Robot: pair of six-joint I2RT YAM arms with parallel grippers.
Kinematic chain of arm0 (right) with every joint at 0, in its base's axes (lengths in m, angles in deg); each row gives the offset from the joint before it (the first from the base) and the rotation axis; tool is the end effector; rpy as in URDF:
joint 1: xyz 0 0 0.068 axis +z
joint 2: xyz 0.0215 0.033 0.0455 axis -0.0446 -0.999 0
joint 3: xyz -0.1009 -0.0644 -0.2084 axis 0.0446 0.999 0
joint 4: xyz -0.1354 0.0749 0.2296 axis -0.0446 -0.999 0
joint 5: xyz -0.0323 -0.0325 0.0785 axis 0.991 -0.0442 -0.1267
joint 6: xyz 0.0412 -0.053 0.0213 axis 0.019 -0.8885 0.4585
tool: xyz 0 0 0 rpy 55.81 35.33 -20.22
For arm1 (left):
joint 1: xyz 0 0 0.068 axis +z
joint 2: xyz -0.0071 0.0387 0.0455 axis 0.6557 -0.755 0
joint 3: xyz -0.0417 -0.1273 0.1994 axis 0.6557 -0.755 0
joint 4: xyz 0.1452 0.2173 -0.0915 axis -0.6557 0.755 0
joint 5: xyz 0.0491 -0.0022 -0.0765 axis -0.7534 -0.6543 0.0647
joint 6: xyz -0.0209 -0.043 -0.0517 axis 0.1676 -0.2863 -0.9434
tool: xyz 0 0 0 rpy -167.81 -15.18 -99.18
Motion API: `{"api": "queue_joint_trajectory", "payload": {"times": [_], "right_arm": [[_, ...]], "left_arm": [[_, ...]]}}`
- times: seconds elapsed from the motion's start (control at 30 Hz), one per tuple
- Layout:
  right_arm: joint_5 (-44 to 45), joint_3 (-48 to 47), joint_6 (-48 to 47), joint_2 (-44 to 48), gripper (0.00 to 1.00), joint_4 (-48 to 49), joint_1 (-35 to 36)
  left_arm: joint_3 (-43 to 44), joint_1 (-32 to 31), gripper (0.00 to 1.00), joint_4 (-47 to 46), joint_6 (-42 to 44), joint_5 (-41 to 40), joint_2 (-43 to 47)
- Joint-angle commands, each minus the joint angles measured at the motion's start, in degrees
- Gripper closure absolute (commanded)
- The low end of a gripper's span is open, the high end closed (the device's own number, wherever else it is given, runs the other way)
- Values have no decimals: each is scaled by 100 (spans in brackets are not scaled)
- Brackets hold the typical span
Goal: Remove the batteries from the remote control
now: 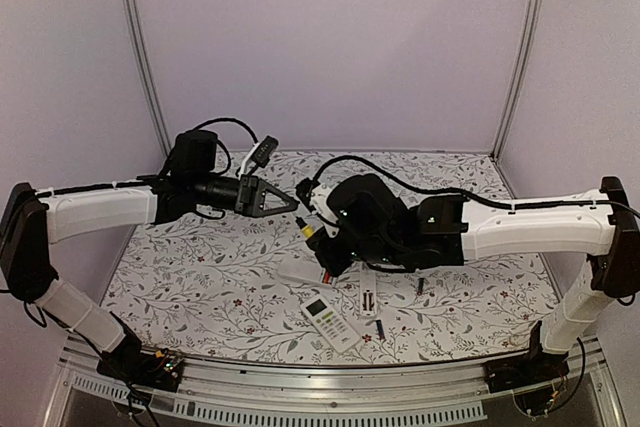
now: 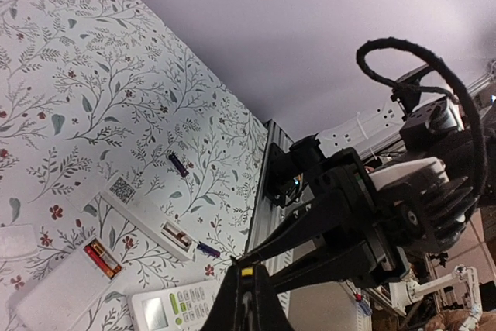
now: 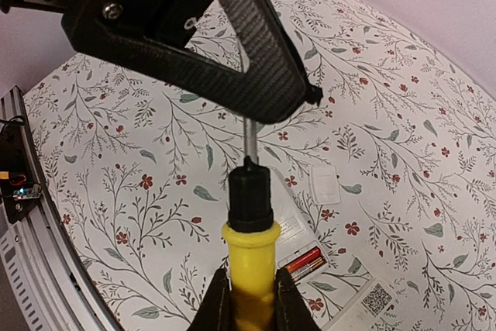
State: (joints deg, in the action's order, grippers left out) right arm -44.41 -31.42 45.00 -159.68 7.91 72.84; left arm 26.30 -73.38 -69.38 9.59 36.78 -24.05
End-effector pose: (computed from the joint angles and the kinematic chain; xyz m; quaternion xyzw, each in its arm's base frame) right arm 0.1544 0.3777 0.2310 -0.3668 0.8098 0.1829 0.4199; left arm 0.2704 -0.2279 0.2209 0.2687 0.7304 -0.5902 0.2146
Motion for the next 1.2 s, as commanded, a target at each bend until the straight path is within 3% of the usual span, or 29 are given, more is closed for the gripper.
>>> {"api": "queue_joint_trajectory", "payload": {"times": [0.0, 0.03, 0.07, 0.13, 0.17, 0.23, 0.37, 0.53, 0.6, 0.73, 0.93, 1.17], "right_arm": [[465, -89, 177, 22, 100, 15, 12], [475, -89, 193, 40, 95, -4, 12], [476, -87, 219, 64, 79, -4, 16], [508, -108, 250, 189, 34, 22, 12], [546, -211, 305, 253, 19, -42, -7], [587, -530, 591, 434, 2, -244, -139], [-148, -394, 1509, 908, 1, 251, -663], [-609, 304, 1810, 1083, 1, 1488, -841], [-757, 587, 1811, 1059, 1, 2092, -863], [-1122, 444, 2003, 989, 1, 2379, -919], [-1836, 921, 2146, 1235, 1, 3087, -981], [-2765, 1286, 2299, 1412, 1, 3411, -1014]], "left_arm": [[-20, -40, 100, -17, 30, 35, 39], [-21, -26, 100, -28, 26, 23, 48], [-21, -10, 100, -48, 21, -13, 57], [-26, 187, 100, -262, -25, 155, 68], [-40, 466, 100, -448, -39, 253, 81], [-137, 1024, 100, -836, -127, 292, 110], [-280, 1908, 100, -1319, -242, 501, 237], [-408, 2106, 100, -1165, -238, 374, 622], [-501, 1979, 100, -1242, -264, 270, 889], [-644, 1513, 100, -1087, -226, -553, 1519], [-1511, 790, 100, -2544, -1781, -1665, 2283], [-1958, -249, 100, -3475, -2469, -2796, 2443]]}}
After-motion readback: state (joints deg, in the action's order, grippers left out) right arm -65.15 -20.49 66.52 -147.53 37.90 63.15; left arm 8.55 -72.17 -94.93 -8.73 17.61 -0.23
